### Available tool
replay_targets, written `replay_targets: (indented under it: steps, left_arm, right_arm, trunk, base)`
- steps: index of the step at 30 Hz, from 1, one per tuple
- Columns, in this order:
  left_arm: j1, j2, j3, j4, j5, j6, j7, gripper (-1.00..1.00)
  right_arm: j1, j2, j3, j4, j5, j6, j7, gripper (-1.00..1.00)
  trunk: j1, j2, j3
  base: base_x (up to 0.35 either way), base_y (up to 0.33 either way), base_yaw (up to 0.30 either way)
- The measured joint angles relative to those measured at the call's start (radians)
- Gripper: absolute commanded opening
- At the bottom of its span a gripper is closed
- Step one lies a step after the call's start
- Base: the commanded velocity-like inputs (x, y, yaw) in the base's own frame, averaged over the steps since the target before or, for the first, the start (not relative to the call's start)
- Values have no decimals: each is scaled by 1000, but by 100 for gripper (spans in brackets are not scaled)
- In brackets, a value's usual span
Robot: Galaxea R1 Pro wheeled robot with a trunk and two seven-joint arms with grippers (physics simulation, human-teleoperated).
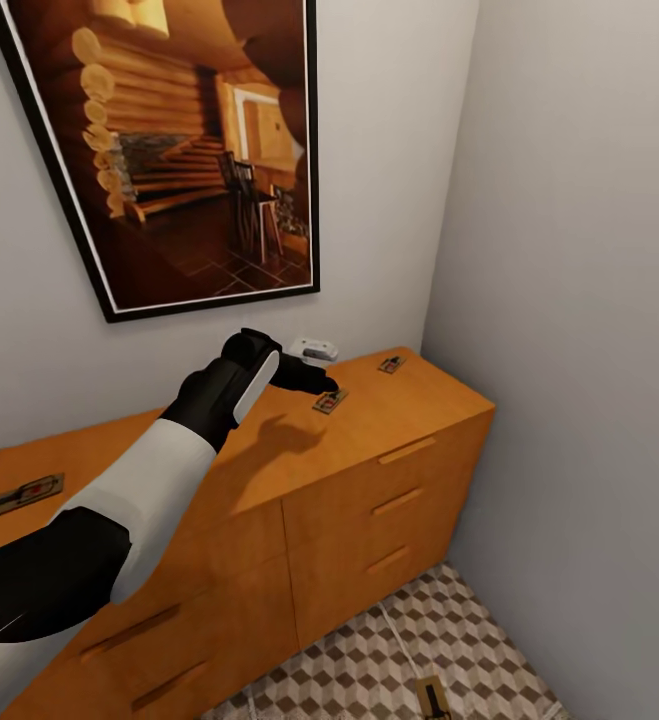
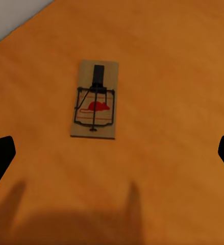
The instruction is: Take the four mousetraps from the cabinet in the bathroom and place them on the bathroom floor. Make sure all four end up on the same floor surface, and ensure that at least two of them are either under or directly next to the same bathroom sink.
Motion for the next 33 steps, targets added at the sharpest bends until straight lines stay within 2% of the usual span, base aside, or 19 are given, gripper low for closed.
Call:
replay_targets:
  steps: [7, 14, 33]
  left_arm:
    - [1, 0, -4, 10, 0, 0, 0, 100]
    - [2, 0, -39, 11, -1, 0, 0, 100]
    - [2, 0, -44, 21, 0, 0, 0, 100]
  right_arm:
    - [0, -2, 0, 0, 0, 0, 0, -100]
    - [0, -2, 0, 0, 0, 0, 0, -100]
    - [0, -1, 0, 0, 0, 0, 0, -100]
  trunk:
    - [0, 0, -10]
    - [0, 0, -19]
    - [0, 0, -28]
  base:
    - [0, 0, 0]
    - [0, 0, 0]
    - [76, 0, 0]
